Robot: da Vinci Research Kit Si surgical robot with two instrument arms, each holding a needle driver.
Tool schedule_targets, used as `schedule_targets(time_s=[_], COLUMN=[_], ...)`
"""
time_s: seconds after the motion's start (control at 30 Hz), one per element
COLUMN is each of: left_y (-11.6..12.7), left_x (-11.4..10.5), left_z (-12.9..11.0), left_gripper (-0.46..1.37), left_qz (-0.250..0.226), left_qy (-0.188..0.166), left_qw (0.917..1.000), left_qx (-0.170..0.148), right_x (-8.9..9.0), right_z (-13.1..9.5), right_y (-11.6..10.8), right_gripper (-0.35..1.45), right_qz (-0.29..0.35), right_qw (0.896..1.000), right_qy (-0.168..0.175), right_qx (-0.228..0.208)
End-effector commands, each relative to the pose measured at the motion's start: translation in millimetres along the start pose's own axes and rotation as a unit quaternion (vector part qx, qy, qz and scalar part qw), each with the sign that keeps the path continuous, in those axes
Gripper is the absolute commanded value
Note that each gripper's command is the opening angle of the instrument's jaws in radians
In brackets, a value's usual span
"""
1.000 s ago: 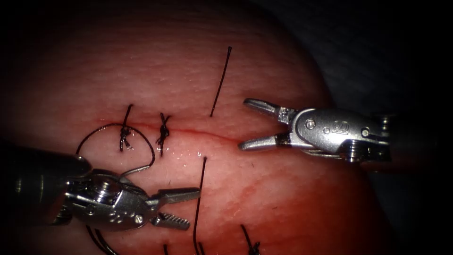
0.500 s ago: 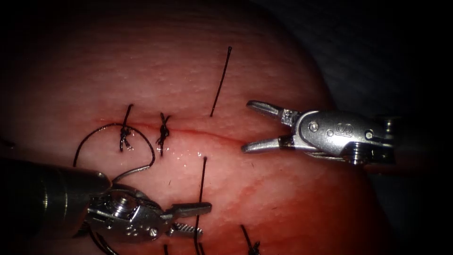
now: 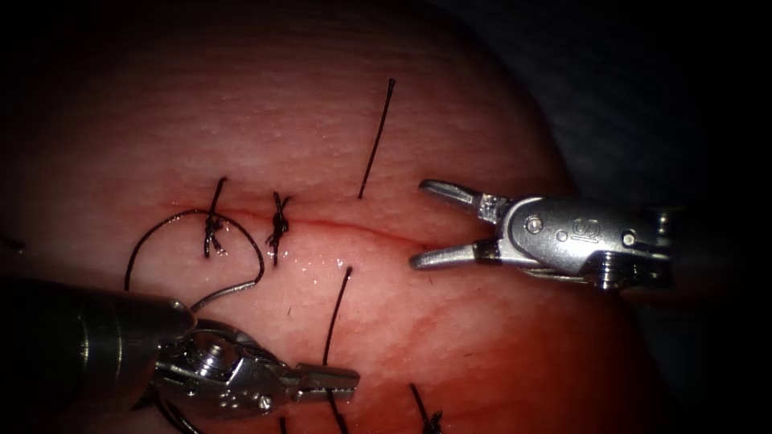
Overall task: Wound Closure
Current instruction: Use the left driver to grab a working length of suture, then with the right hand, handoff more suture to the left hand
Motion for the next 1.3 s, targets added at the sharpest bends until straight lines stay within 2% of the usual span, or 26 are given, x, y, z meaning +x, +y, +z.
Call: schedule_targets(time_s=[0.03, 0.13, 0.2, 0.4, 0.43, 0.73, 0.87, 0.9, 0.93, 0.97, 1.0, 1.03, 1.13, 1.3], left_y=[-0.3, -1.2, -1.9, -3.7, -4.2, -5.2, -5.3, -5.3, -5.4, -5.4, -5.4, -5.4, -5.3, -5.3], left_x=[0.1, 0.3, 0.4, 0.6, 0.6, 0.7, 0.8, 0.8, 0.8, 0.8, 0.7, 0.7, 0.7, 0.6], left_z=[0.2, 0.7, 0.9, 1.1, 1.0, 1.4, 1.6, 1.6, 1.5, 1.5, 1.4, 1.4, 1.2, 1.1], left_gripper=[-0.35, -0.35, -0.35, -0.35, -0.35, -0.35, -0.35, -0.35, -0.35, -0.35, -0.35, -0.35, -0.35, -0.14], left_qz=[0.001, 0.0, -0.002, -0.001, -0.003, 0.0, 0.0, -0.001, -0.001, -0.001, 0.0, 0.0, 0.0, 0.0], left_qy=[0.001, 0.001, 0.002, 0.005, 0.007, 0.008, 0.008, 0.008, 0.008, 0.008, 0.008, 0.008, 0.009, 0.01], left_qw=[1.0, 1.0, 1.0, 1.0, 1.0, 1.0, 1.0, 1.0, 1.0, 1.0, 1.0, 1.0, 1.0, 0.9999], left_qx=[-0.004, -0.003, -0.003, -0.004, -0.003, -0.002, -0.002, -0.002, -0.002, -0.002, -0.002, -0.002, -0.003, -0.004], right_x=[-0.1, -0.3, -0.3, -0.1, 0.1, 0.2, 0.4, 0.5, 0.5, 0.4, 0.4, 0.4, 0.1, -0.4], right_z=[0.1, 0.7, 1.1, 2.4, 3.0, 4.7, 5.4, 5.8, 5.9, 5.9, 6.0, 6.0, 5.9, 6.1], right_y=[0.0, -0.2, -0.4, -1.4, -2.0, -3.2, -3.5, -3.5, -3.6, -3.6, -3.6, -3.6, -3.5, -3.6], right_gripper=[0.98, 1.13, 1.16, 1.16, 1.15, 1.16, 1.09, 1.02, 0.86, 0.62, -0.2, -0.35, -0.35, -0.35], right_qz=[-0.013, -0.043, -0.067, -0.112, -0.13, -0.185, -0.194, -0.197, -0.197, -0.197, -0.204, -0.213, -0.235, -0.261], right_qw=[1.0, 0.999, 0.998, 0.993, 0.99, 0.978, 0.974, 0.973, 0.972, 0.971, 0.969, 0.967, 0.961, 0.955], right_qy=[0.0, -0.001, 0.001, 0.027, 0.042, 0.083, 0.099, 0.104, 0.109, 0.108, 0.107, 0.106, 0.107, 0.099], right_qx=[-0.002, -0.005, -0.005, 0.012, 0.025, 0.054, 0.065, 0.068, 0.069, 0.075, 0.087, 0.09, 0.097, 0.101])
